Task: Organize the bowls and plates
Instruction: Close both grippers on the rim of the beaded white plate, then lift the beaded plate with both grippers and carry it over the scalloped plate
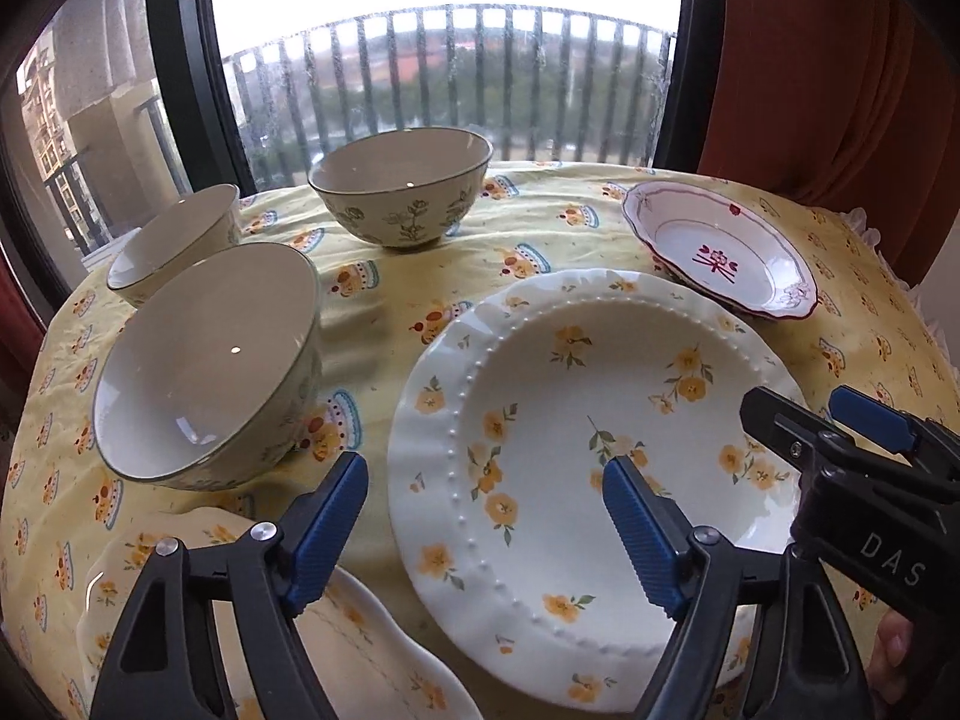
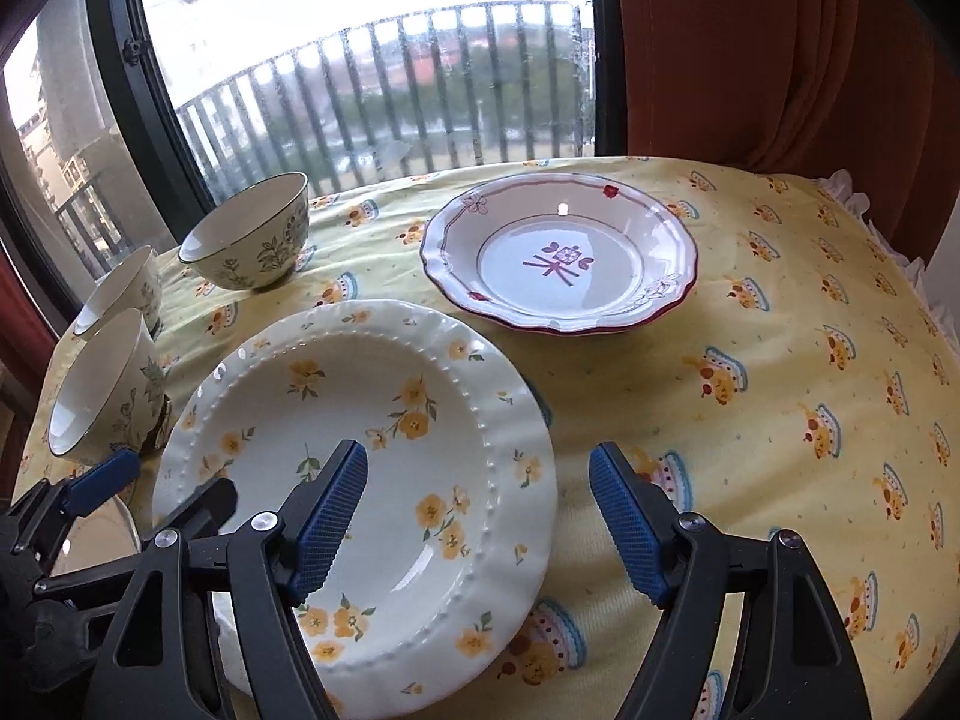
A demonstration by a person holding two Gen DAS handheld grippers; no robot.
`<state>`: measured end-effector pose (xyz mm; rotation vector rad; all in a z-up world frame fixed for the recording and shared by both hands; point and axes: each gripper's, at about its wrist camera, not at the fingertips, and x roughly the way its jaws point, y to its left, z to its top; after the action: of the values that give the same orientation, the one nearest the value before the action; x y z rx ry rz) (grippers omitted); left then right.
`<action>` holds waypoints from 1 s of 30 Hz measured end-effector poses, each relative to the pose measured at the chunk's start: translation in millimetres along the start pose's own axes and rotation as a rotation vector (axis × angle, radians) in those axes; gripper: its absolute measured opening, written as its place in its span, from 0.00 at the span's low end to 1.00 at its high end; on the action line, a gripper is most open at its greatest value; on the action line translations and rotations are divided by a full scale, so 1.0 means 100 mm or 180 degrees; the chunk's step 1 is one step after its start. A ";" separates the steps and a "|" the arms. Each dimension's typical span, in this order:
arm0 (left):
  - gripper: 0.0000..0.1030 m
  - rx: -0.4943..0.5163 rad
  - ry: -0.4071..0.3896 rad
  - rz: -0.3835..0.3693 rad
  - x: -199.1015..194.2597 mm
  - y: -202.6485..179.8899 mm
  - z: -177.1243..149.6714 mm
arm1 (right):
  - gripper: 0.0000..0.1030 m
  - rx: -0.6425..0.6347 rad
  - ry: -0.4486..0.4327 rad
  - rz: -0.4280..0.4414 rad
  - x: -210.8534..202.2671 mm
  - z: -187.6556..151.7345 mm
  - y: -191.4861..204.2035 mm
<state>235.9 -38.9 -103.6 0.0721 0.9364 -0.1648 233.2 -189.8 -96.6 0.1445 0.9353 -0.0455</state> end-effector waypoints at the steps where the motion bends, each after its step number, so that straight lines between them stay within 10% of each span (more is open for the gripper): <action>1: 0.79 0.0016 0.0024 -0.0016 0.03 -0.02 0.00 | 0.77 -0.0009 0.0022 0.0022 0.03 0.01 0.00; 30: 0.78 0.0160 0.0313 0.0034 0.11 -0.23 -0.11 | 0.75 0.0059 0.0370 0.0012 0.17 -0.14 -0.13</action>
<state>229.6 -61.5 -118.6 0.1326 1.0298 -0.1763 230.2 -199.9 -119.8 0.1674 1.0509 -0.0425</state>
